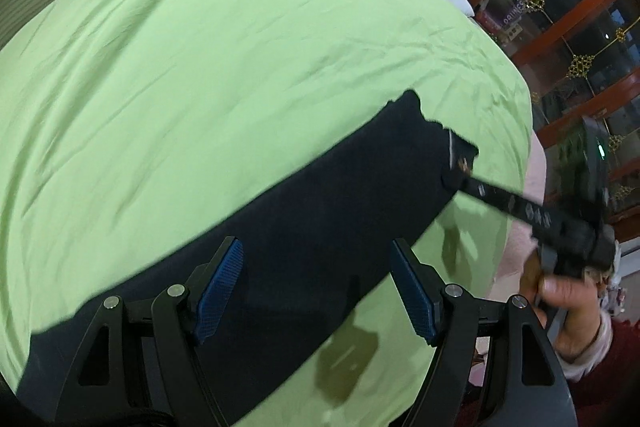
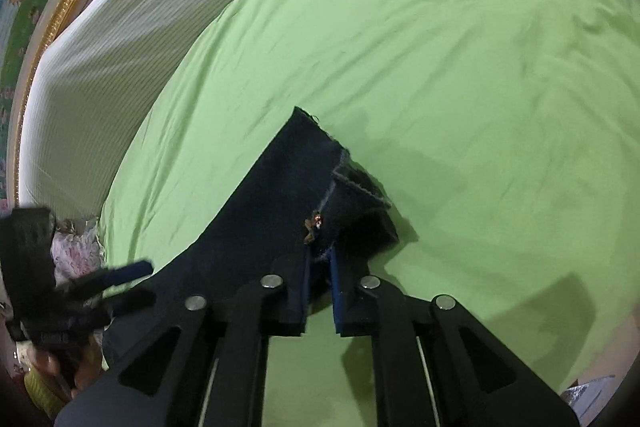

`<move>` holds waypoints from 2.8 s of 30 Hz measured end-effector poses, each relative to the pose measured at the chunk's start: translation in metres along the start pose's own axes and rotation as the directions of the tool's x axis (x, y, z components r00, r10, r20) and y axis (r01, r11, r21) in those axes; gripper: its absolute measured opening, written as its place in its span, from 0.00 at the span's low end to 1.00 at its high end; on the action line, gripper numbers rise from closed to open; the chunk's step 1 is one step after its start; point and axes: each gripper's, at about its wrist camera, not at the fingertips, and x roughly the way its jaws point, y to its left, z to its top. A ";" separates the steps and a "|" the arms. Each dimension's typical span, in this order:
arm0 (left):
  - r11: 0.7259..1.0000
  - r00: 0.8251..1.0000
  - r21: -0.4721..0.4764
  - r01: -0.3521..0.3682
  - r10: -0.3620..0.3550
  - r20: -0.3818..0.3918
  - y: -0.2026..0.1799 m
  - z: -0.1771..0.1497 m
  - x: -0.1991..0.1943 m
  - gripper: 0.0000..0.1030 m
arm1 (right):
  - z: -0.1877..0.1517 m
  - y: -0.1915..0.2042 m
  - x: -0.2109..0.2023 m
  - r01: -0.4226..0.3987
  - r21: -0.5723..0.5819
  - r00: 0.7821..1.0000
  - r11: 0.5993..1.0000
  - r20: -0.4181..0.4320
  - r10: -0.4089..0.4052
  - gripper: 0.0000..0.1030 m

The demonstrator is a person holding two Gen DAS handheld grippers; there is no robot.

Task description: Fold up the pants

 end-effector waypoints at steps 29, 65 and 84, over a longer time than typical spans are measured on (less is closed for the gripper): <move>0.951 0.931 0.161 0.264 -0.207 -0.302 -0.058 0.114 0.126 0.12 | -0.019 -0.035 0.013 -0.202 0.158 0.979 0.966 0.034 0.200 0.10; 0.955 0.962 -0.136 0.265 -0.251 0.111 0.085 -0.039 -0.050 0.11 | -0.086 0.146 0.023 -0.416 -0.416 0.906 0.809 -0.269 0.328 0.11; 0.914 0.988 -0.377 0.151 -0.123 0.097 0.145 -0.117 -0.044 0.12 | -0.130 0.173 0.077 -0.430 -0.473 0.879 0.769 -0.416 0.235 0.39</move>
